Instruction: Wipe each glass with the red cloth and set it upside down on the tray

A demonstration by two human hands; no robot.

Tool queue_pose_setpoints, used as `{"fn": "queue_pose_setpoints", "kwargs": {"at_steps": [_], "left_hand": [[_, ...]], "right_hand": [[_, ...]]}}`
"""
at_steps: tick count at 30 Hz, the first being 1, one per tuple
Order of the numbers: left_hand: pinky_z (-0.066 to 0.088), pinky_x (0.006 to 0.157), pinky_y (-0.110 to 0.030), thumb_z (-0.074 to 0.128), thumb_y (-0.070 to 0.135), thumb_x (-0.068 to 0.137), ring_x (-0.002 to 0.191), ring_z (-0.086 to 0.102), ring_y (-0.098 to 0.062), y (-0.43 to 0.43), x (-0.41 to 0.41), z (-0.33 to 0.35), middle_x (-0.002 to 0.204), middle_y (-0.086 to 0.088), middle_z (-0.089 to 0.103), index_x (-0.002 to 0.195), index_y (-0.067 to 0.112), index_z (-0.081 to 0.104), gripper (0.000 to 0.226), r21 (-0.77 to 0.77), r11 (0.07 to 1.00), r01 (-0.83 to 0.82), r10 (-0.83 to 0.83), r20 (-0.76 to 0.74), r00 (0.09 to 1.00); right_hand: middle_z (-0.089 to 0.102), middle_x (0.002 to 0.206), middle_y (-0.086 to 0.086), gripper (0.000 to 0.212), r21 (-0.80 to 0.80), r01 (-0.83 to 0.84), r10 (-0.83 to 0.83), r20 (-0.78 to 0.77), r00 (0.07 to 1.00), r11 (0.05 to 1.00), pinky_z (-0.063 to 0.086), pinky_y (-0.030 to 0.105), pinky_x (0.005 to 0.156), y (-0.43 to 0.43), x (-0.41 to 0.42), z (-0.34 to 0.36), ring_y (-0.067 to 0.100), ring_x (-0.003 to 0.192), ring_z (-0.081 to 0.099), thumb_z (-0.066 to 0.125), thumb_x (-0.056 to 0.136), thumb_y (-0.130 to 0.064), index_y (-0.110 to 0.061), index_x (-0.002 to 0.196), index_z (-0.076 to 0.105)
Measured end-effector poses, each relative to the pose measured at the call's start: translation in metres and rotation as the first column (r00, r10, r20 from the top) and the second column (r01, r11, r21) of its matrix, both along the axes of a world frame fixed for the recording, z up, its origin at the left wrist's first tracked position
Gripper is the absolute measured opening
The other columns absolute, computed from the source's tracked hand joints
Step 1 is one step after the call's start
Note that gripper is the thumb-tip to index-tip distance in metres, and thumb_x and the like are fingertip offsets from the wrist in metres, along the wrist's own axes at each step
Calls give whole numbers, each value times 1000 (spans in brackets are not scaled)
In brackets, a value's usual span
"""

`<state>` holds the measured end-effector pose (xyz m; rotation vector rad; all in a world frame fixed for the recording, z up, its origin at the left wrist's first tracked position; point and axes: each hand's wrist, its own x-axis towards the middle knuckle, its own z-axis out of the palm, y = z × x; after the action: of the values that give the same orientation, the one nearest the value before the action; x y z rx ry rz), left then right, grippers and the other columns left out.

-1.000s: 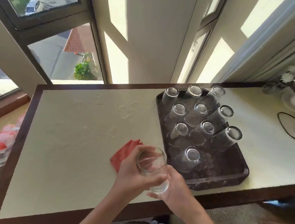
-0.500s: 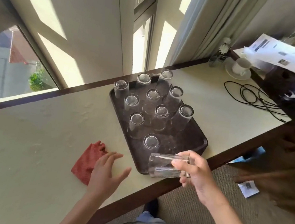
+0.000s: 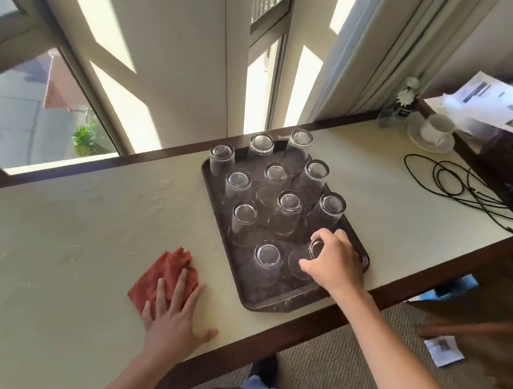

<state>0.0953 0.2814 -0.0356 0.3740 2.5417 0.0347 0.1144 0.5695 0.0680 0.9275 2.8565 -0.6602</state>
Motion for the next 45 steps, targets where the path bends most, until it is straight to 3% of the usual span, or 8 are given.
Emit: {"fn": "queue_pose_setpoints", "kwargs": {"at_steps": [16, 23, 26, 29, 35, 38, 42, 45], "left_hand": [[0, 121, -52, 51, 79, 77, 147, -31, -29, 1, 1, 0, 154, 15, -40, 152, 50, -4, 98, 34, 999, -39, 39, -13, 999], [0, 120, -53, 52, 77, 78, 148, -29, -29, 0, 1, -1, 155, 11, -40, 152, 50, -4, 97, 58, 998, -39, 42, -37, 998], [15, 117, -53, 60, 72, 77, 153, -7, -32, -3, 0, -5, 161, 11, -28, 151, 52, -3, 99, 126, 992, -30, 45, -122, 991], [41, 100, -52, 80, 51, 70, 141, 27, -36, -11, -5, -12, 163, 5, -4, 145, 51, 12, 102, 268, 960, -82, 153, -257, 954], [38, 103, -53, 60, 59, 86, 138, 22, -38, -16, -26, -3, 163, -1, 12, 152, 48, 17, 79, 161, 961, -224, 253, -196, 947], [52, 76, -46, 74, 38, 80, 108, 55, -37, -26, -27, 0, 136, -4, 56, 140, 44, 34, 72, 236, 956, -172, 233, -262, 937], [53, 71, -32, 58, 33, 94, 100, 61, -25, -46, -26, 10, 119, 6, 59, 144, 49, 29, 59, 356, 910, -212, 301, -219, 928], [55, 73, -31, 53, 24, 96, 90, 65, -18, -61, -24, 18, 108, 9, 61, 133, 45, 50, 43, 457, 804, -381, 472, -100, 876]], "right_hand": [[48, 116, 9, 51, 14, 3, -3, -19, 1000, 1000, 37, 22, 58, -5, -6, -17, 25, 79, 56, 76, 80, -26, -19, 125, 54], [46, 131, 10, 70, -41, -2, 4, 37, 999, 999, 51, 34, 75, -6, -5, -12, 31, 104, 63, 72, 85, -31, -21, 145, 38], [45, 129, 9, 71, 0, 22, -22, 22, 1000, 1000, 49, 32, 71, -12, -1, -3, 30, 99, 64, 71, 85, -31, -20, 145, 38], [51, 118, 9, 56, 76, 63, -47, -196, 979, 995, 45, 27, 62, -27, 1, 7, 28, 83, 65, 73, 84, -24, -14, 135, 53], [59, 99, 4, 25, 144, -255, 292, -540, 789, 956, 52, 19, 55, -82, -2, 14, 11, 71, 57, 73, 80, -14, -10, 104, 69], [61, 95, -1, 22, 111, -429, 424, -495, 758, 896, 52, 17, 61, -113, -5, 0, 10, 80, 58, 70, 79, -16, -13, 101, 69], [66, 110, -2, 33, 2, -580, 554, -298, 777, 815, 55, 25, 80, -140, -11, -31, 17, 102, 59, 64, 82, -21, -17, 115, 66], [61, 127, -4, 39, -101, -633, 602, -225, 766, 768, 43, 23, 100, -149, -19, -44, 14, 120, 52, 58, 90, -23, -19, 129, 60]]}}
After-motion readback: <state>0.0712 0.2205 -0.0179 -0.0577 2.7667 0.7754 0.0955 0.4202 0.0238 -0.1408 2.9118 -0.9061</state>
